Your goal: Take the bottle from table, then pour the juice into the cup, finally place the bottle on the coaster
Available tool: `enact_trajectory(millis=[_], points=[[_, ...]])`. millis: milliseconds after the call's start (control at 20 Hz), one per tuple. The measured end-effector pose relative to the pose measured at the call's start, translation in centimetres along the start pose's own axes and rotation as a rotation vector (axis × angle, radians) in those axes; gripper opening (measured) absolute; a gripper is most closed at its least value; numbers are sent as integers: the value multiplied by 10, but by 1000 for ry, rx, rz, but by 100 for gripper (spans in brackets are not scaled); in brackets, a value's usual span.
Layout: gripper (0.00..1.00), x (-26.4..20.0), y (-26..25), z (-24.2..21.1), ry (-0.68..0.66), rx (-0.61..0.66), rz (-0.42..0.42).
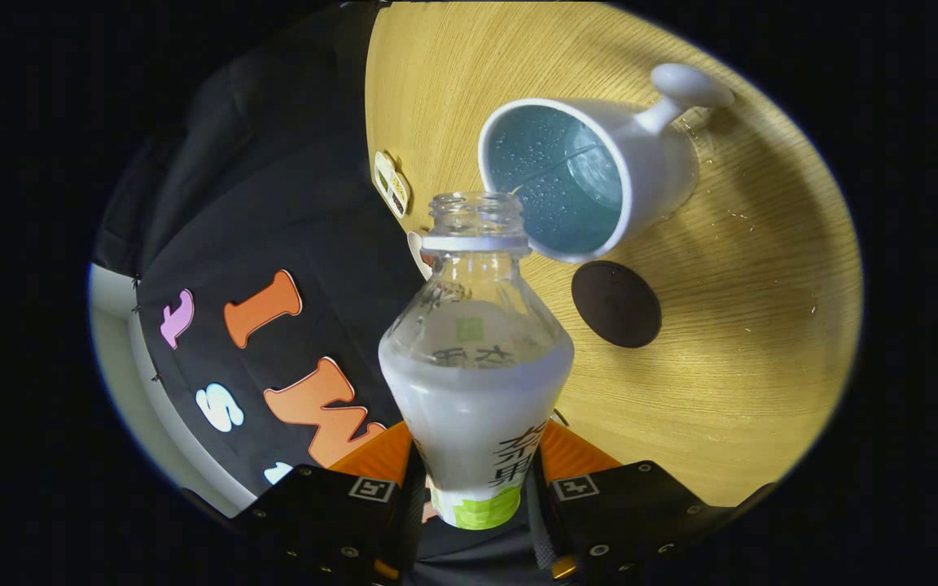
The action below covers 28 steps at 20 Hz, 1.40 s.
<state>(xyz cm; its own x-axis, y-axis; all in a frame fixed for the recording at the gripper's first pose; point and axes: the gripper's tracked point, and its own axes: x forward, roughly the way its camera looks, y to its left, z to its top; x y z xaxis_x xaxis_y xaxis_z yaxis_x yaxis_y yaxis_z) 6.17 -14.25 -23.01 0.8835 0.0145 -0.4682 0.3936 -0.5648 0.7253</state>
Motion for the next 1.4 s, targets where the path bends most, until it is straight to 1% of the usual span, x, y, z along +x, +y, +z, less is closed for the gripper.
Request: enact_trajectory(millis=[250, 450, 550, 850, 1050, 1100, 1200, 1400], points=[[55, 1, -1, 1, -1, -3, -7], [55, 2, -5, -2, -10, -73, -25], [55, -1, -10, -3, -23, -140, -34], [55, -9, -18, 8, -99, -535, -83], [55, -10, -26, 18, -164, -770, -125], [55, -10, -27, 16, -167, -821, -124], [55, -12, -23, 13, -182, -927, -91], [55, -10, -21, 10, -253, -1217, -114]])
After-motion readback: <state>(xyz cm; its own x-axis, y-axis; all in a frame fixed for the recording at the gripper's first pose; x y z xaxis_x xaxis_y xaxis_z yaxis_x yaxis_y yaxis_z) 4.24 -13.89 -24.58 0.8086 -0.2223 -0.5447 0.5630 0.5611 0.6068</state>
